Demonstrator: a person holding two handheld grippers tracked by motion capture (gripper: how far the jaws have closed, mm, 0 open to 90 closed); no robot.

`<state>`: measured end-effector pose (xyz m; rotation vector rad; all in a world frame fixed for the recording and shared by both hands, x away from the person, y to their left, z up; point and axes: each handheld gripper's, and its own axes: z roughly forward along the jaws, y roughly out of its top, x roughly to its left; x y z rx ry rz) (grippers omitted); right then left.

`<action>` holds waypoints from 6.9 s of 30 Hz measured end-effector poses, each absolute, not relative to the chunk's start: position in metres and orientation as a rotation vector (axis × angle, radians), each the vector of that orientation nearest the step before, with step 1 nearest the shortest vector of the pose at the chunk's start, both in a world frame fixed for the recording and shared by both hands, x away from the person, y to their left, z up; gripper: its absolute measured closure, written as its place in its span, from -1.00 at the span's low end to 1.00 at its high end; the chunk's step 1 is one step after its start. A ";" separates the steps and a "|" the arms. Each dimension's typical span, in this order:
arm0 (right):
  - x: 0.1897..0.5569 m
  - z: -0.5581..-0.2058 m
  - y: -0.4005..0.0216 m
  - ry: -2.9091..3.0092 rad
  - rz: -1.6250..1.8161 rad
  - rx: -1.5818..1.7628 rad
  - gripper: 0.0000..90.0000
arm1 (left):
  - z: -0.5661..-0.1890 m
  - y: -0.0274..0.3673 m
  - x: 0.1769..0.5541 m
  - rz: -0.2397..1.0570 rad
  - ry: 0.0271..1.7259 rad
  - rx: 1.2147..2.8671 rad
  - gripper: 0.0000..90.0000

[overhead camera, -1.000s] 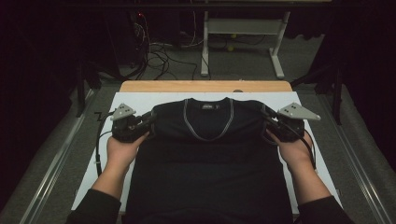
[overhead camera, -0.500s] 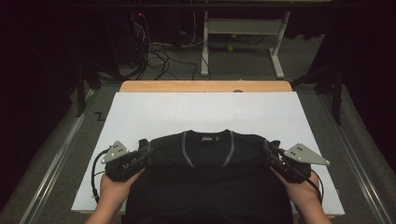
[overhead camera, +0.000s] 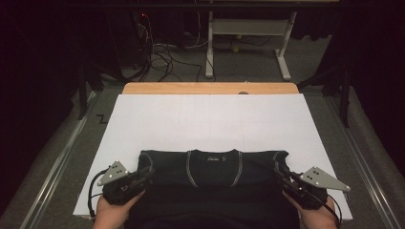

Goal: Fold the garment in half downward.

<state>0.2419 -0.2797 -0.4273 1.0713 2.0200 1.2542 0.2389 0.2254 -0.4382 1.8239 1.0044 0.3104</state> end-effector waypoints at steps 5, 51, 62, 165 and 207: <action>0.232 -0.433 -0.281 2.036 1.260 1.075 0.74 | -0.444 0.230 0.234 0.298 1.018 1.844 0.59; 0.327 -0.466 -0.301 2.010 0.986 1.466 -0.39 | -0.482 0.242 0.325 0.313 1.417 1.882 -0.62; 0.328 -0.470 -0.290 2.138 1.017 1.490 0.63 | -0.483 0.232 0.319 0.284 1.317 1.949 0.43; 0.357 -0.453 -0.262 2.121 0.986 1.220 0.68 | -0.455 0.187 0.349 0.413 1.201 1.973 0.50; 0.250 -0.461 -0.277 2.150 1.073 1.191 0.67 | -0.471 0.204 0.251 0.272 1.117 2.008 0.54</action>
